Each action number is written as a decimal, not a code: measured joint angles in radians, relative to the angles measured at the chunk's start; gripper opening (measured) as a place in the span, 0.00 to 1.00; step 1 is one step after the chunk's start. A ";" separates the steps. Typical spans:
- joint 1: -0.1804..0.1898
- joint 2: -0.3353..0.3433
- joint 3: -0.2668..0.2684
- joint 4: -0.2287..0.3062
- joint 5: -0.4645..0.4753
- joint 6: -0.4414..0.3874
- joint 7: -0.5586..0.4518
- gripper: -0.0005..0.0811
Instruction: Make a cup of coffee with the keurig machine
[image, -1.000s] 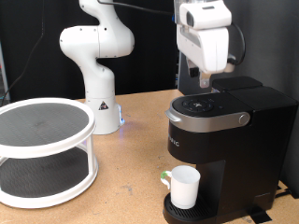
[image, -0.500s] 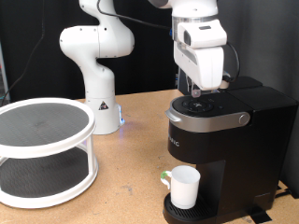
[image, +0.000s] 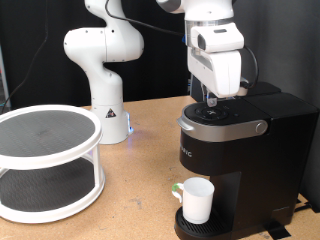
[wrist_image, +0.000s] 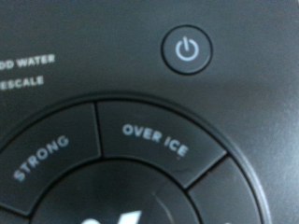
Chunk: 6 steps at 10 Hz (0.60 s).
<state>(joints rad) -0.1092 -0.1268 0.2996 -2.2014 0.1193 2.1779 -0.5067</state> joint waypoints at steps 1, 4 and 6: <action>0.000 0.000 0.000 -0.002 0.000 0.000 0.000 0.01; 0.000 0.003 0.003 -0.023 -0.018 0.055 0.021 0.01; 0.000 0.015 0.004 -0.025 -0.026 0.074 0.038 0.01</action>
<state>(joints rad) -0.1092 -0.1113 0.3038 -2.2267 0.0933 2.2521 -0.4687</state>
